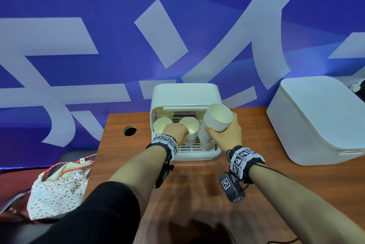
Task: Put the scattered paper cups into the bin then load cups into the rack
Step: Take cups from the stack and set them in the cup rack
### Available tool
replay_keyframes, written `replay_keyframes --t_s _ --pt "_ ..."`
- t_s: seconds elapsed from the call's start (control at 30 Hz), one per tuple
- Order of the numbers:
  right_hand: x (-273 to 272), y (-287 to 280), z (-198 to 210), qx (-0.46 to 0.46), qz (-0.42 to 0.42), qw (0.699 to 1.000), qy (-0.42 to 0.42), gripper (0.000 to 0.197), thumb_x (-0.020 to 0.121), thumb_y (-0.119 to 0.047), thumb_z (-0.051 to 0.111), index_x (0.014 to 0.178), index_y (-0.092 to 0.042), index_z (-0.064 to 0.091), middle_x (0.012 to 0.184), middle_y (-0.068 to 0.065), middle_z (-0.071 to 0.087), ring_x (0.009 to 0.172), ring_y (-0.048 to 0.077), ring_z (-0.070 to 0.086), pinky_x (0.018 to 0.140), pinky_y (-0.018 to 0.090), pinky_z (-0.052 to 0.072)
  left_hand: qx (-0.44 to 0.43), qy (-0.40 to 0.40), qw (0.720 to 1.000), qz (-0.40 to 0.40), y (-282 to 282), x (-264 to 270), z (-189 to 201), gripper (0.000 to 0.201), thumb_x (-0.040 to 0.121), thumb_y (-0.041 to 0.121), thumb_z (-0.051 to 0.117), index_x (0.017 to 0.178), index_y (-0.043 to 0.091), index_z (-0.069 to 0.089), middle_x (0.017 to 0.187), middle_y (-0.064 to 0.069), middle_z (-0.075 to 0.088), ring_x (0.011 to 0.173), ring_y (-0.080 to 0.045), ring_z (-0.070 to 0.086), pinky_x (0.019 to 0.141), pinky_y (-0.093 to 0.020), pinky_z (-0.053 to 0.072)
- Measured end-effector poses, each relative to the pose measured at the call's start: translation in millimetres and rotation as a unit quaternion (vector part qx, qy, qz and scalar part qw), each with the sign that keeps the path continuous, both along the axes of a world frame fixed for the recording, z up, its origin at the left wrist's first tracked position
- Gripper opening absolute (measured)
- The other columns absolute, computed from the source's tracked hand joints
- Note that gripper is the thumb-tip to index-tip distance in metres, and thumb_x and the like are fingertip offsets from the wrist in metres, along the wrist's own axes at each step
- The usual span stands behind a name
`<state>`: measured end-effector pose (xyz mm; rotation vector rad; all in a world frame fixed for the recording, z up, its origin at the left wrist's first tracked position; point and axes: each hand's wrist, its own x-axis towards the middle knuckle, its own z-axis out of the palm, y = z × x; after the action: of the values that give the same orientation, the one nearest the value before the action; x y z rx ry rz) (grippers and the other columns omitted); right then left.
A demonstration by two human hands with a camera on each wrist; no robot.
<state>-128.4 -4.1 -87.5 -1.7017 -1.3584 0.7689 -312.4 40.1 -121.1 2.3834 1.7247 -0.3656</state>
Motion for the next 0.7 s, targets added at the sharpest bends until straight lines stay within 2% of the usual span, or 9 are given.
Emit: replay_keyframes --t_s 0.1,0.23,0.37,0.43,0.5,0.57,0.63,0.67,0.7 --pt "2.2 -2.6 -3.9 0.001 0.009 1.000 0.000 0.079 0.062 -0.030 0.085 0.128 -0.024 0.043 0.105 -0.010 0.055 0.105 0.017 0.057 0.091 0.035 0.050 0.020 -0.004 0.999 0.037 9.8 -3.0 0.7 0.016 0.088 0.016 0.054 0.089 0.012 0.069 0.092 -0.007 0.068 0.090 -0.029 0.064 0.070 -0.032 0.048" --pt "1.9 -2.3 -10.0 -0.009 0.036 0.999 0.001 0.079 0.060 -0.032 0.086 0.127 -0.024 0.043 0.107 -0.009 0.057 0.104 0.017 0.058 0.089 0.034 0.050 0.022 -0.014 0.998 0.057 21.2 3.7 -2.5 0.019 0.091 0.009 0.049 0.090 0.010 0.068 0.091 -0.010 0.068 0.089 -0.031 0.065 0.067 -0.033 0.046" --pt "-0.2 -2.7 -17.8 -0.012 0.104 0.994 -0.010 0.081 0.061 -0.032 0.087 0.128 -0.025 0.044 0.115 -0.009 0.059 0.107 0.012 0.056 0.089 0.028 0.047 0.006 0.001 0.997 0.076 30.6 10.9 -3.2 0.022 0.089 0.000 0.050 0.104 0.003 0.064 0.104 -0.016 0.067 0.099 -0.035 0.063 0.077 -0.037 0.049" --pt "-2.2 -2.0 -17.9 -0.005 0.124 0.992 0.004 0.077 0.062 -0.028 0.087 0.126 -0.028 0.045 0.114 -0.011 0.057 0.106 0.008 0.055 0.088 0.022 0.045 -0.004 0.003 0.996 0.093 39.7 13.8 -5.0 0.028 0.090 -0.002 0.049 0.114 0.001 0.061 0.114 -0.018 0.064 0.106 -0.034 0.061 0.085 -0.038 0.049" --pt "-4.9 -0.1 -17.7 0.008 0.134 0.991 0.019 0.076 0.060 -0.028 0.088 0.124 -0.028 0.047 0.117 -0.009 0.058 0.108 0.007 0.053 0.090 0.022 0.045 -0.023 0.008 0.994 0.107 45.7 9.8 -8.5 0.031 0.091 -0.002 0.048 0.120 0.000 0.059 0.120 -0.019 0.061 0.111 -0.034 0.059 0.089 -0.038 0.049" --pt "-6.8 2.5 -19.2 0.023 0.144 0.989 0.019 0.079 0.055 -0.039 0.086 0.124 -0.030 0.048 0.120 -0.008 0.057 0.110 0.006 0.053 0.092 0.020 0.044 -0.097 0.034 0.985 0.137 47.6 2.5 -12.9 0.037 0.091 0.005 0.050 0.128 0.000 0.051 0.131 -0.020 0.053 0.117 -0.033 0.055 0.097 -0.038 0.046" --pt "-8.4 5.3 -22.0 0.027 0.163 0.986 0.004 0.080 0.054 -0.043 0.084 0.123 -0.035 0.046 0.123 -0.008 0.055 0.111 0.003 0.051 0.091 0.013 0.040 -0.207 0.038 0.962 0.176 48.1 -4.1 -23.0 0.057 0.090 0.016 0.056 0.141 0.001 0.035 0.143 -0.019 0.039 0.128 -0.033 0.045 0.108 -0.042 0.036" --pt "-9.1 6.2 -23.5 0.024 0.170 0.985 -0.003 0.080 0.055 -0.040 0.086 0.123 -0.037 0.044 0.124 -0.009 0.054 0.111 0.002 0.050 0.089 0.010 0.038 -0.228 0.041 0.957 0.177 55.8 -6.5 -30.9 0.063 0.088 0.019 0.060 0.142 0.002 0.033 0.145 -0.017 0.037 0.130 -0.032 0.042 0.109 -0.043 0.035" --pt "-10.0 7.4 -25.1 0.021 0.173 0.985 -0.007 0.080 0.056 -0.039 0.086 0.124 -0.038 0.043 0.124 -0.009 0.053 0.112 0.002 0.050 0.088 0.007 0.036 -0.238 0.021 0.947 0.214 64.6 -7.4 -39.3 0.065 0.085 0.021 0.064 0.141 0.002 0.037 0.144 -0.016 0.039 0.130 -0.031 0.043 0.109 -0.042 0.035"
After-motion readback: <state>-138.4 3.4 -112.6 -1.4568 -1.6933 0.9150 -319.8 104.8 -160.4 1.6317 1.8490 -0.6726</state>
